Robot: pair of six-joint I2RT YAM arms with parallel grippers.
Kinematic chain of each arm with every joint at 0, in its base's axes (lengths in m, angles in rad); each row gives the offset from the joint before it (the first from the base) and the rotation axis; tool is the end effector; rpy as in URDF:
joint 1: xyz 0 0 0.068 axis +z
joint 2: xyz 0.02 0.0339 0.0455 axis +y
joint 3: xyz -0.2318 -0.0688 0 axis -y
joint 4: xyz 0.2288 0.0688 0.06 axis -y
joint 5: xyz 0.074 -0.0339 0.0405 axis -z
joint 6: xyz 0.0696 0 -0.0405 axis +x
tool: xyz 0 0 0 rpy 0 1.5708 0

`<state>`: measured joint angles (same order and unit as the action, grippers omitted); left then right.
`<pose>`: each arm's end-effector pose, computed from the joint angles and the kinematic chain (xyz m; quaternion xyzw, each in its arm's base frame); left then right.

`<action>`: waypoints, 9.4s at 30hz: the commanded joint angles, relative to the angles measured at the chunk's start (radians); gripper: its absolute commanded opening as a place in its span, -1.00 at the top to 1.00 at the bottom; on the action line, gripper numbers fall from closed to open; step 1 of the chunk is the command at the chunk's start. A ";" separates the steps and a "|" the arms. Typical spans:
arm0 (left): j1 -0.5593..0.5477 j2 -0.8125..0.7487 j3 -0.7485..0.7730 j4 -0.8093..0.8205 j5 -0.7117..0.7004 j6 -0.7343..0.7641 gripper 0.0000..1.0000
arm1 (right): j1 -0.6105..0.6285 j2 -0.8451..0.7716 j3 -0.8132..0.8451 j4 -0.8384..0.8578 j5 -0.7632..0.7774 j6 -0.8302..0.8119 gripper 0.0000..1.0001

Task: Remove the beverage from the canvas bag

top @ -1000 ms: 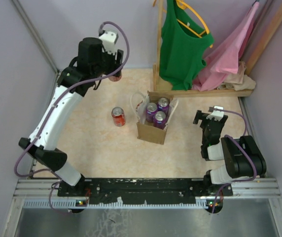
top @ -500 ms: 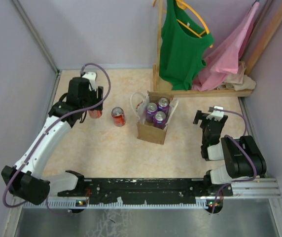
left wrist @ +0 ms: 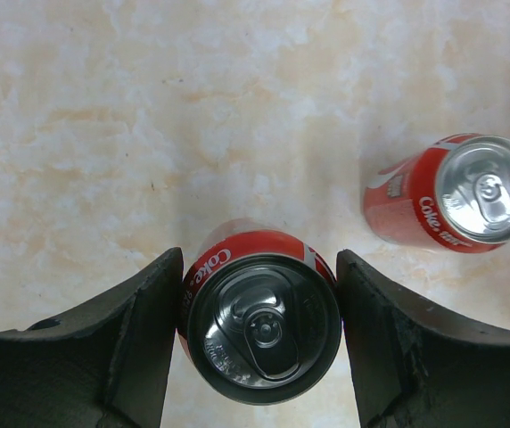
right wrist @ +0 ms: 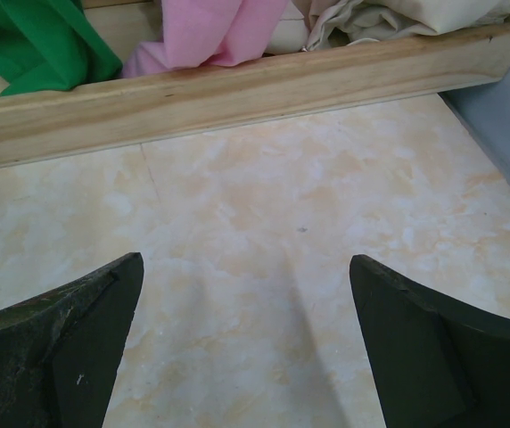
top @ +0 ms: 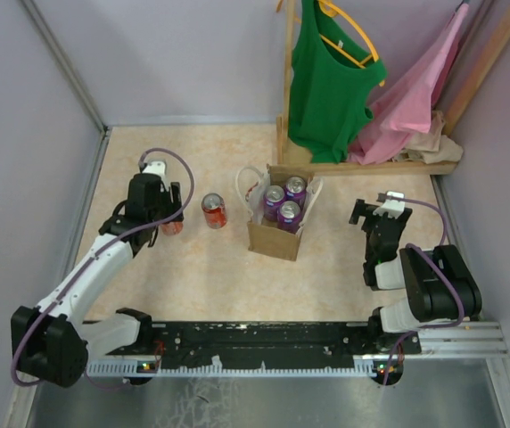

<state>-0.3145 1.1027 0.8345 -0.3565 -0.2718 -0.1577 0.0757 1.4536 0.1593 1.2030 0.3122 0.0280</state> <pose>0.2591 -0.0646 0.2351 0.0075 0.8841 0.0117 0.4671 0.2536 -0.0022 0.1272 0.0874 0.7320 -0.0802 0.6710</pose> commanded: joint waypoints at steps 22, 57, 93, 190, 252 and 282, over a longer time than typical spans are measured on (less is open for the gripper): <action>0.143 0.170 -0.084 0.428 0.112 -0.079 0.88 | -0.002 -0.004 0.017 0.033 0.001 0.004 -0.98; -0.144 0.023 0.304 0.107 0.136 0.117 -0.89 | -0.002 -0.004 0.017 0.033 0.001 0.004 -0.98; -0.502 0.702 0.690 -0.004 0.450 0.073 -0.92 | -0.002 -0.004 0.017 0.034 0.001 0.004 -0.98; -0.511 0.671 0.629 0.034 0.349 0.034 -0.66 | -0.002 -0.004 0.017 0.033 0.002 0.004 -0.98; -0.562 0.937 0.757 -0.215 0.455 0.014 1.00 | -0.003 -0.004 0.017 0.033 0.001 0.003 -0.98; -0.563 0.514 0.378 0.442 0.406 0.009 0.89 | -0.002 -0.004 0.017 0.034 0.002 0.004 -0.98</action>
<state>-0.8738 1.6470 1.2213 -0.0780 0.1322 -0.1421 0.0757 1.4536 0.1593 1.2026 0.3122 0.0284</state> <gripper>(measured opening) 0.705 0.991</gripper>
